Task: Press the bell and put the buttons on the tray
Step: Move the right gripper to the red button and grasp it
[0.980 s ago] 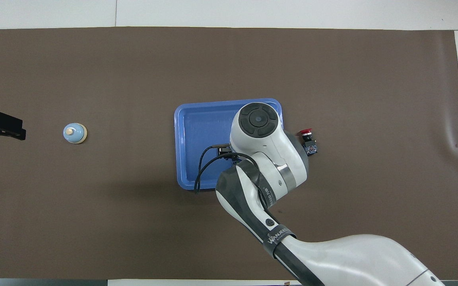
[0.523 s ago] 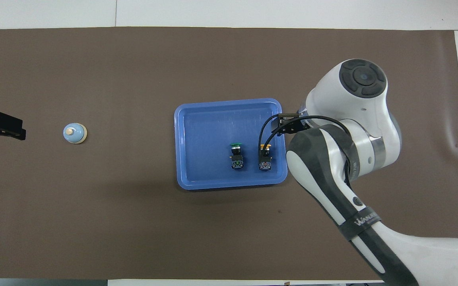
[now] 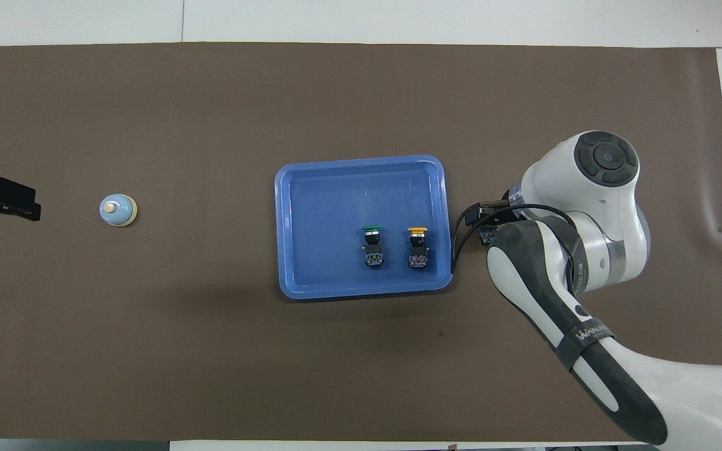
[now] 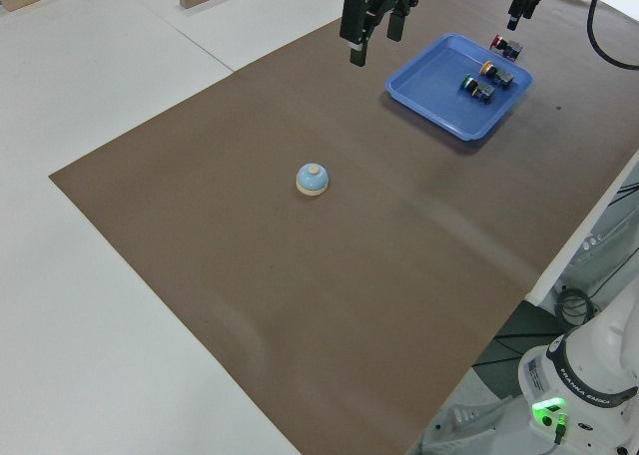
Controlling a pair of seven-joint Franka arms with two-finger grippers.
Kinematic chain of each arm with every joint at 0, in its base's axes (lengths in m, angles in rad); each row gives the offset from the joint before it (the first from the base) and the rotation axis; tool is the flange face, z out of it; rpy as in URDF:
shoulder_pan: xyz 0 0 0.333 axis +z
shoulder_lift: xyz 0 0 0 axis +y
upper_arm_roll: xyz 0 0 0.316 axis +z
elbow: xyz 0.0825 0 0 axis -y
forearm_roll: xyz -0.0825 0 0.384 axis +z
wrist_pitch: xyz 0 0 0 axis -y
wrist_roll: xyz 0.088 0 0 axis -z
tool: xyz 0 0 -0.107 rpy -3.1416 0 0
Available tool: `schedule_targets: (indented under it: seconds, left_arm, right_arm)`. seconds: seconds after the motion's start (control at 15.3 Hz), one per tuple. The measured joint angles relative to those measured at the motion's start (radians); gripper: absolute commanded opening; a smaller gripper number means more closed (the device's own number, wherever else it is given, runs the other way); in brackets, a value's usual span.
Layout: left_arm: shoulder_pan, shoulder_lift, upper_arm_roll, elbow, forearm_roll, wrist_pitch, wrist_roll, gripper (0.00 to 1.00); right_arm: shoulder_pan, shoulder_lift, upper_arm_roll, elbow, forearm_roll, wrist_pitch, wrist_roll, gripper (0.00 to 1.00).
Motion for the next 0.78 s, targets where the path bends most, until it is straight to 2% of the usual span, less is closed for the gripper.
schedule_targets:
  seconds: [0.26,0.59,0.78]
  left_arm:
    - [0.0,0.0,0.0,0.0,0.0,0.0,0.0,1.0]
    - [0.0,0.0,0.0,0.0,0.0,0.0,0.0,1.0]
    - [0.0,0.0,0.0,0.0,0.0,0.0,0.0,1.0]
  right_arm:
    - [0.003,0.0,0.005,-0.062,0.0,0.057,-0.004,1.0]
    - [0.004,0.029,0.005,-0.079,0.0,0.126,-0.004,0.99]
    - [0.005,0.056,0.005,-0.08,0.0,0.152,-0.004,0.81]
